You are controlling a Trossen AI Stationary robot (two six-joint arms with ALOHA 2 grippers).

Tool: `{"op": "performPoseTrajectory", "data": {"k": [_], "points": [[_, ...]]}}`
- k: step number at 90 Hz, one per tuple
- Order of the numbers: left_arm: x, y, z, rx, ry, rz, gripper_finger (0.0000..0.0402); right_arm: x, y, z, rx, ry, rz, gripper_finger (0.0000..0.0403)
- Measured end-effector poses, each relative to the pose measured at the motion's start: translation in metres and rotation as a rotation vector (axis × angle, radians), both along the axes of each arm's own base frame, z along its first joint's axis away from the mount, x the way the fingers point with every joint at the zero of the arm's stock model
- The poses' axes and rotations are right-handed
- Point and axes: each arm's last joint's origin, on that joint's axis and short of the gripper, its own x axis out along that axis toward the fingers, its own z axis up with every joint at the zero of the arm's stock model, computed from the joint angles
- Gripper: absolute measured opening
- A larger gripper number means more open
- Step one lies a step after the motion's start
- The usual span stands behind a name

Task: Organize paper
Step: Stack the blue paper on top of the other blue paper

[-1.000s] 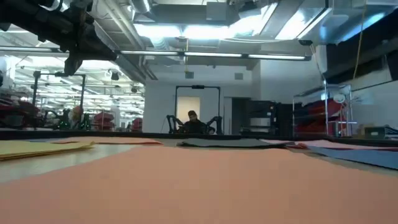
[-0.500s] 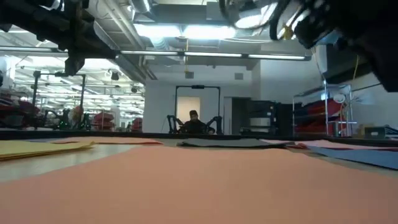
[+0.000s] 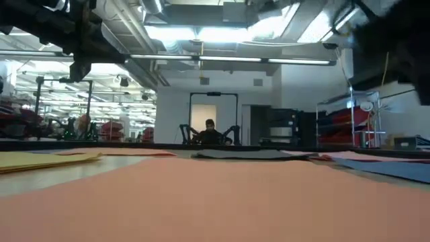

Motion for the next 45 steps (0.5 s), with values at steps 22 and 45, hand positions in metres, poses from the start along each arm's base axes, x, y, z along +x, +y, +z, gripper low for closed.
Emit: {"op": "performPoseTrajectory", "data": {"k": [22, 45], "points": [[0.0, 0.0, 0.0, -0.006, -0.001, 0.003, 0.0, -0.005, 0.002, -0.016, 0.147, -0.049, 0.088, 0.0091], [-0.001, 0.0, -0.002, -0.009, 0.015, 0.007, 0.0, 0.007, 0.005, -0.037, 0.035, -0.01, 0.163, 0.0153]]}}
